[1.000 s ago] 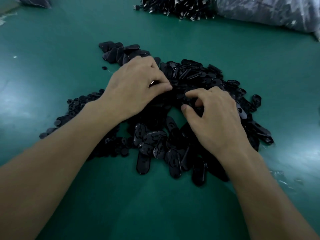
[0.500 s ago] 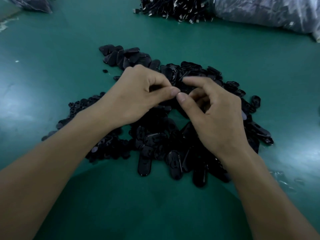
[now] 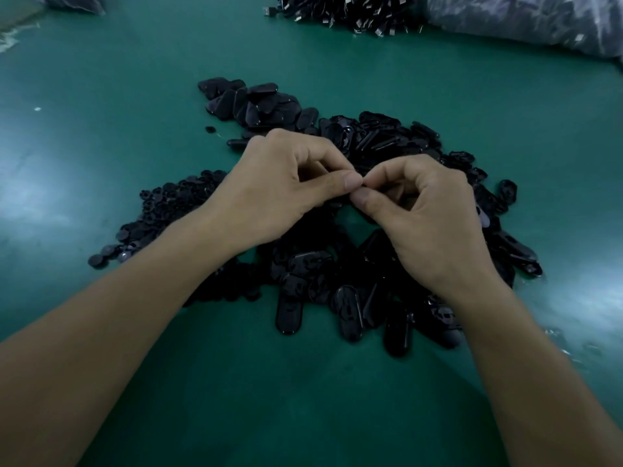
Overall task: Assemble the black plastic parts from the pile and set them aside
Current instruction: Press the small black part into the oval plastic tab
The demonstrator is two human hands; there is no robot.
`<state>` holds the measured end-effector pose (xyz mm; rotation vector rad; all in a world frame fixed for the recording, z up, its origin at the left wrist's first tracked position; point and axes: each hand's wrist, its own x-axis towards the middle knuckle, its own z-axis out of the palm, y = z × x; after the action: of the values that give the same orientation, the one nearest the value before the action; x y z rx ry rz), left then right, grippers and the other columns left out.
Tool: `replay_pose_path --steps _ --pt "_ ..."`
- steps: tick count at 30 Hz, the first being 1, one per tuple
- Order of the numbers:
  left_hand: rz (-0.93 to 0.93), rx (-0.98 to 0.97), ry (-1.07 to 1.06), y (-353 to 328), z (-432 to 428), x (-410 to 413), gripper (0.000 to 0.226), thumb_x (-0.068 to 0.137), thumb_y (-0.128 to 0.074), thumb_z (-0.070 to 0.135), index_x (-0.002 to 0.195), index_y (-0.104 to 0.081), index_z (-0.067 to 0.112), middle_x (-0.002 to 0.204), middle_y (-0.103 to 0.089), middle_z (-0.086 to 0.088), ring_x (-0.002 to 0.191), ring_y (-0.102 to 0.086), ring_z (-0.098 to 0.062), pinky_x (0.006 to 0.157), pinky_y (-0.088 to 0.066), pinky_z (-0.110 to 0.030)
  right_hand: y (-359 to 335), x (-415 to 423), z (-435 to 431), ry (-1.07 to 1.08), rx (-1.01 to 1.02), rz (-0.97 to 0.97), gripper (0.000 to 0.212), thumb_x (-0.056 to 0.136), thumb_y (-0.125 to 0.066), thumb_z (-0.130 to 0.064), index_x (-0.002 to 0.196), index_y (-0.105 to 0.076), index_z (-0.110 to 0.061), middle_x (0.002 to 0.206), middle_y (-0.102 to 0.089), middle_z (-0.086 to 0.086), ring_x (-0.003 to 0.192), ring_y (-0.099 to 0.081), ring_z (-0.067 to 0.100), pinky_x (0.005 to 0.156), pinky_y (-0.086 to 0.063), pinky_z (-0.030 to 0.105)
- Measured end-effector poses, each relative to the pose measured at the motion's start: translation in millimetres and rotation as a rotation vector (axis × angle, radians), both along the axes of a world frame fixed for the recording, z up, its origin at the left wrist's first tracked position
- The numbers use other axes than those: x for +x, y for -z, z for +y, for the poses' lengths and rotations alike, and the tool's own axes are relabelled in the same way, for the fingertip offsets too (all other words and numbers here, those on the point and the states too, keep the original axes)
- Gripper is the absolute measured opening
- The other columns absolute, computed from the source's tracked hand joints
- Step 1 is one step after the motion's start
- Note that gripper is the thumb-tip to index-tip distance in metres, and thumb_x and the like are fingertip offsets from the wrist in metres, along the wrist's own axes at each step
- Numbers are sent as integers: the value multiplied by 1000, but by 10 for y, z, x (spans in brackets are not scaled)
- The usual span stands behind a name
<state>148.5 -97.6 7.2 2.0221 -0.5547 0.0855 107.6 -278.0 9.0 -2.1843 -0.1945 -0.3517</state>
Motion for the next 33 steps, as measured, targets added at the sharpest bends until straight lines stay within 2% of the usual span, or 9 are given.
replay_pose_path --steps 3,11,14,17,20,23,27,30,33 --pt "2 4 -20 -12 6 -6 4 88 -74 37 90 -76 35 75 -72 21 66 -65 5 60 -46 -7 -15 30 -29 -20 101 46 17 90 -74 -21 80 -65 -32 72 -67 -18 68 -61 0 66 -48 18" --pt "-72 161 -2 -9 28 -50 14 80 -83 26 93 -77 25 68 -63 18 55 -51 2 54 -37 -6 -65 42 -71 -26 390 66 15 94 -69 -12 86 -65 -24 65 -67 -12 59 -60 0 56 -45 10" --pt "-102 154 -13 -29 32 -62 21 77 -82 39 95 -75 32 76 -56 18 63 -49 9 60 -35 -6 -63 36 -64 -49 457 93 13 94 -68 -9 88 -66 -21 66 -68 -11 60 -61 1 57 -45 10" --pt "-9 94 12 -55 38 -57 28 77 -76 55 100 -73 38 79 -55 14 60 -48 7 59 -35 -7 -62 37 -74 -51 471 106 12 94 -68 -10 89 -68 -20 66 -68 -11 60 -60 1 56 -45 11" --pt "109 -36 57 -70 37 -56 14 90 -73 38 98 -76 27 72 -66 5 57 -51 -2 56 -40 -15 -64 33 -70 -62 466 105 11 94 -68 -10 90 -68 -21 67 -68 -11 60 -60 2 57 -45 11" --pt "156 -83 44 -83 29 -67 9 93 -70 24 96 -75 18 86 -73 -11 66 -65 -23 66 -55 -33 -57 25 -51 -70 464 92 13 93 -69 -10 89 -69 -21 68 -69 -11 60 -60 3 58 -45 11" --pt "295 -218 51 -90 21 -69 10 95 -64 10 93 -74 13 75 -74 0 45 -50 4 47 -36 -4 -55 27 -35 -67 476 88 14 93 -69 -7 88 -68 -20 67 -68 -11 59 -60 3 58 -45 11" --pt "354 -228 52 -63 37 -45 11 95 -66 18 90 -75 20 75 -74 3 52 -40 -7 44 -29 -15 -55 28 -27 -63 452 73 14 93 -69 -9 89 -68 -22 68 -69 -11 59 -61 3 58 -45 11" --pt "330 -264 -17 -57 67 -12 16 93 -70 24 77 -74 26 73 -72 5 51 -40 -5 42 -31 -15 -29 14 -3 -16 321 12 12 93 -71 -17 90 -68 -28 76 -72 -13 68 -66 1 63 -49 13"
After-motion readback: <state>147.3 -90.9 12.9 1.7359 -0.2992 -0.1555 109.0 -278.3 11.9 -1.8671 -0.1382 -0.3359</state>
